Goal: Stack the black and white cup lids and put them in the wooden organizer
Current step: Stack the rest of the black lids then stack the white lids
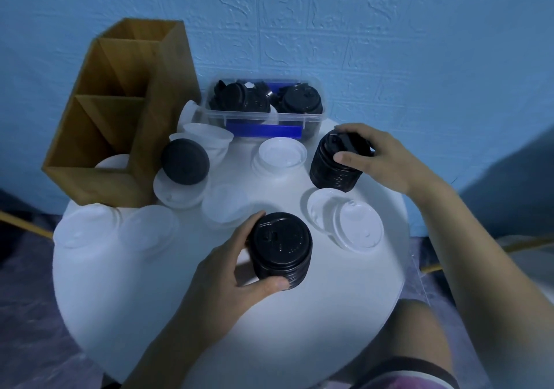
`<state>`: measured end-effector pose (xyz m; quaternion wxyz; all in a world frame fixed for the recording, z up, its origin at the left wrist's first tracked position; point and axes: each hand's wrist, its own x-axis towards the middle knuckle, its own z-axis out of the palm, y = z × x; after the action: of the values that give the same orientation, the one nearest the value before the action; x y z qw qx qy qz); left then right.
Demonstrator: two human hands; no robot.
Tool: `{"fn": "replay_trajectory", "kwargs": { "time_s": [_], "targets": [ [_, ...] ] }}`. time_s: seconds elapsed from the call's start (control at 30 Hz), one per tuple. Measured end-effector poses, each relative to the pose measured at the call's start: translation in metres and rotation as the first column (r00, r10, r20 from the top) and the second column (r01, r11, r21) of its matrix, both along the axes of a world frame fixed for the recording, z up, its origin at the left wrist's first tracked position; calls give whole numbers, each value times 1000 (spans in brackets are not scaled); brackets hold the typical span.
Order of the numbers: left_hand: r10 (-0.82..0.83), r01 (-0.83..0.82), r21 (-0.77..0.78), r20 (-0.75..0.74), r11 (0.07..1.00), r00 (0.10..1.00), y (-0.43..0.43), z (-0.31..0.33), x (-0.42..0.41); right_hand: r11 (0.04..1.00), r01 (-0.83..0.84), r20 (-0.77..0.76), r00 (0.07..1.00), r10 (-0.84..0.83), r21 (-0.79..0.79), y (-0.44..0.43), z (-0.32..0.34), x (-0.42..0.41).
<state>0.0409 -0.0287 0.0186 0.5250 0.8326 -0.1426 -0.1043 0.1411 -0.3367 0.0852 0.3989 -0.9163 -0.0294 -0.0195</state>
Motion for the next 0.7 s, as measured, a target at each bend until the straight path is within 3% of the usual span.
{"fn": "replay_trajectory", "kwargs": {
  "time_s": [0.3, 0.7],
  "targets": [
    [5, -5, -11, -17, 1000, 1000, 1, -2, 0, 991, 130, 74, 989, -129, -6, 10, -19, -2],
    [-22, 21, 24, 44, 999, 999, -6, 2, 9, 993, 117, 106, 988, -115, -21, 35, -28, 1]
  ]
}}
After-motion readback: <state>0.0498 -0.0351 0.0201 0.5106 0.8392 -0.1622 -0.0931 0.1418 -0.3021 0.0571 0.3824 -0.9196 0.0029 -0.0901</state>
